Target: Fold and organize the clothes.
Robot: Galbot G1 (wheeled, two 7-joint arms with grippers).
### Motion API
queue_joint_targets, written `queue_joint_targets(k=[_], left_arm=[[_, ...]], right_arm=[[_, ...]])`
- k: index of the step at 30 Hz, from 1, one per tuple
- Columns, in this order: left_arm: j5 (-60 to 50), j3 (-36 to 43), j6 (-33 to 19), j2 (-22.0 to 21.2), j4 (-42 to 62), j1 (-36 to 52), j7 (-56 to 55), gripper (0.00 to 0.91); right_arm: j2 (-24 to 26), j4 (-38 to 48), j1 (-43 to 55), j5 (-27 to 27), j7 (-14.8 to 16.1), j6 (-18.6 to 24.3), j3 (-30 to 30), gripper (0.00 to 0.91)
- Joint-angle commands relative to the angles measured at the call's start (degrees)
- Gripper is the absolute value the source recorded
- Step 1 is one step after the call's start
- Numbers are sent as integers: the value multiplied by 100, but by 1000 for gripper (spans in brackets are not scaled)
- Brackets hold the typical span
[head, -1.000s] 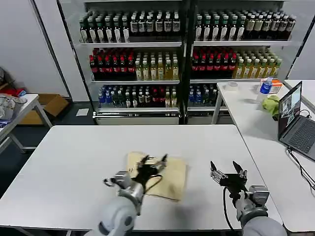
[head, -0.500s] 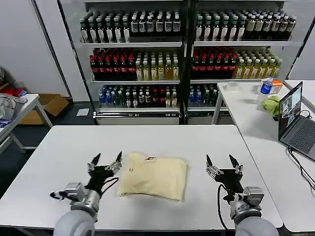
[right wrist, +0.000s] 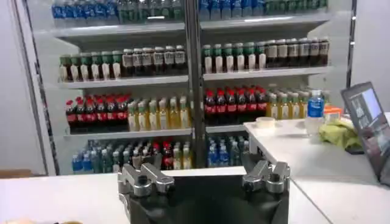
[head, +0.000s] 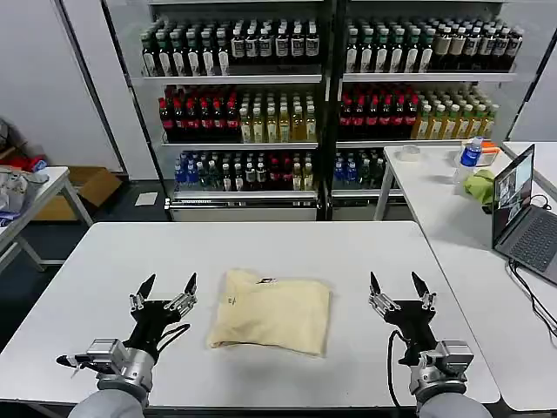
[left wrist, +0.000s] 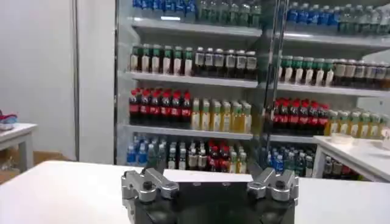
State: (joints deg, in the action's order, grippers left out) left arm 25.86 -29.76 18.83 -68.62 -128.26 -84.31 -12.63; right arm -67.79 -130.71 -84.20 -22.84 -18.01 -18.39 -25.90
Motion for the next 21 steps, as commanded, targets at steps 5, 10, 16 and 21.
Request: queue_joint_targets(k=[5,10,16,21], left_arm=[[-96,-177,-11,72,-230,-225,81,907],[-99,-154,-14,65,-211,-214,90,907],[-103,-118,-3,60,-206,-184,115,907],[-99,-116,-4,59,-194,-183,135,907]], right_arm=[[-145,-120,-192,136,113,90,-232,907],[-148,-168,-229,202,151,51,-247,907],[-114,-192,-192,209,129,23,-297,907],[-99,-206,-184,222,133,-14,-306,907]])
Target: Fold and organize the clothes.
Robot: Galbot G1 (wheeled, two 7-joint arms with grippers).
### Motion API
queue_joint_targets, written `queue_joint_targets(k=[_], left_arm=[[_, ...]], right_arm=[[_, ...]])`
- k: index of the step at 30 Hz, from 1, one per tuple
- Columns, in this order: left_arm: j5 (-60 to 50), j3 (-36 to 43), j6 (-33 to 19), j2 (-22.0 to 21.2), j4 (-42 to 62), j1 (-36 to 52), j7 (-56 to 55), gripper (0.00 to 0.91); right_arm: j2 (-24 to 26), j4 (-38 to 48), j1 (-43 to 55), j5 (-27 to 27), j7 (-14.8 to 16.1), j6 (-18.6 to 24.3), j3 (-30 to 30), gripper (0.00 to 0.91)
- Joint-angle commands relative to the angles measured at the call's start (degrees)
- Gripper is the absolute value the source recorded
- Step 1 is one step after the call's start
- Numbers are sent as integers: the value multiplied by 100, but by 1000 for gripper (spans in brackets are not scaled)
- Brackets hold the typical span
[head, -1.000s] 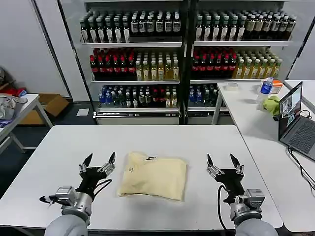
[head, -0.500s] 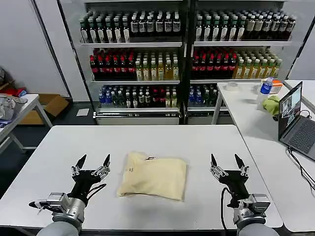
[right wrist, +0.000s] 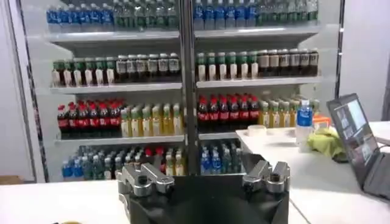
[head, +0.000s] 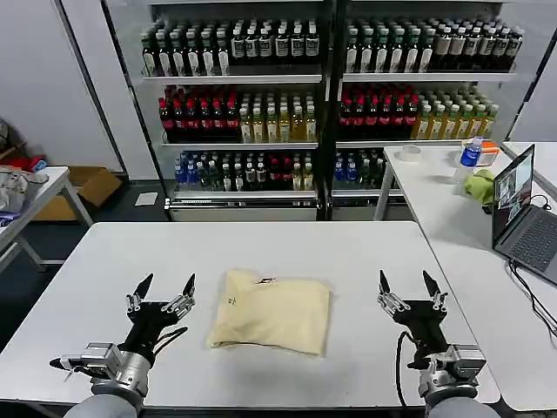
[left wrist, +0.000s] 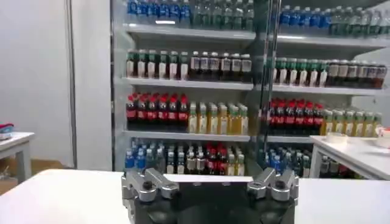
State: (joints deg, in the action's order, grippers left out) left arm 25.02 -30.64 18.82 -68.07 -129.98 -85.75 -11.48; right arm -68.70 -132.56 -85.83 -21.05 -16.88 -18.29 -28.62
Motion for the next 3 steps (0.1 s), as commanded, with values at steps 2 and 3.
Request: queue_joint_targets(k=[2,3], left_arm=[[-17,-25,-3,0,-26,-36,25,907],[-16,-24,-1,0,-27,-34,27,907]], right_arm=[[-5,-19,-7,42,1,-23,-34,907],[-4,-14,-3,42,-1,-22,-35,907]])
